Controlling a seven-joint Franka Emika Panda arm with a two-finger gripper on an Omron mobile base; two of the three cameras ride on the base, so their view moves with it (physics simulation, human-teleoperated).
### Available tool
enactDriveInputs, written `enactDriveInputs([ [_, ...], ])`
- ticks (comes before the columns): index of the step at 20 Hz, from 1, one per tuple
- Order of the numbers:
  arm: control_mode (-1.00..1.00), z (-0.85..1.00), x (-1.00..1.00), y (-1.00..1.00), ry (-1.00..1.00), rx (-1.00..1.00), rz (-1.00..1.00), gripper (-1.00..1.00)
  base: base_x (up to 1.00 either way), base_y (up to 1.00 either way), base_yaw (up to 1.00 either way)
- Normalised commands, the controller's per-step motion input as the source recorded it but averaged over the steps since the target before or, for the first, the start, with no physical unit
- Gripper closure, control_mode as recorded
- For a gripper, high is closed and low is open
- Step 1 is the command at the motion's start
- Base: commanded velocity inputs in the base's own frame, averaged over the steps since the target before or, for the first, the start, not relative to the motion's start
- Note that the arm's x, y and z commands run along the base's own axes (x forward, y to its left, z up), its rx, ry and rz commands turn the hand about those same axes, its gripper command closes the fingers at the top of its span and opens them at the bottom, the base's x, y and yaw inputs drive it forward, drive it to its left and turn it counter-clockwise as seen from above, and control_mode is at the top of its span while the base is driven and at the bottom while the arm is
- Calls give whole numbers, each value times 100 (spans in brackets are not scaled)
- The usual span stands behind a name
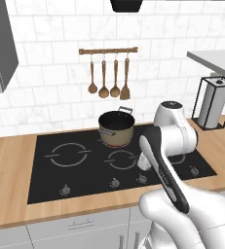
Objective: Turn off the rear center burner of the stove.
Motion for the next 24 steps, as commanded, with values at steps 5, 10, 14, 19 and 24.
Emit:
enactDriveInputs([
  [5, -100, -39, 11, -2, 14, -5, 0, -100, 0, 0, 0],
  [10, -100, -29, 28, -12, 14, 0, 0, -100, 0, 0, 0],
  [14, -100, -26, 30, -17, 12, 0, 0, -100, 0, 0, 0],
  [19, -100, -33, 29, -6, 5, 0, 0, -100, 0, 0, 0],
  [24, -100, -43, 28, 0, 0, 0, 0, -100, 0, 0, 0],
])
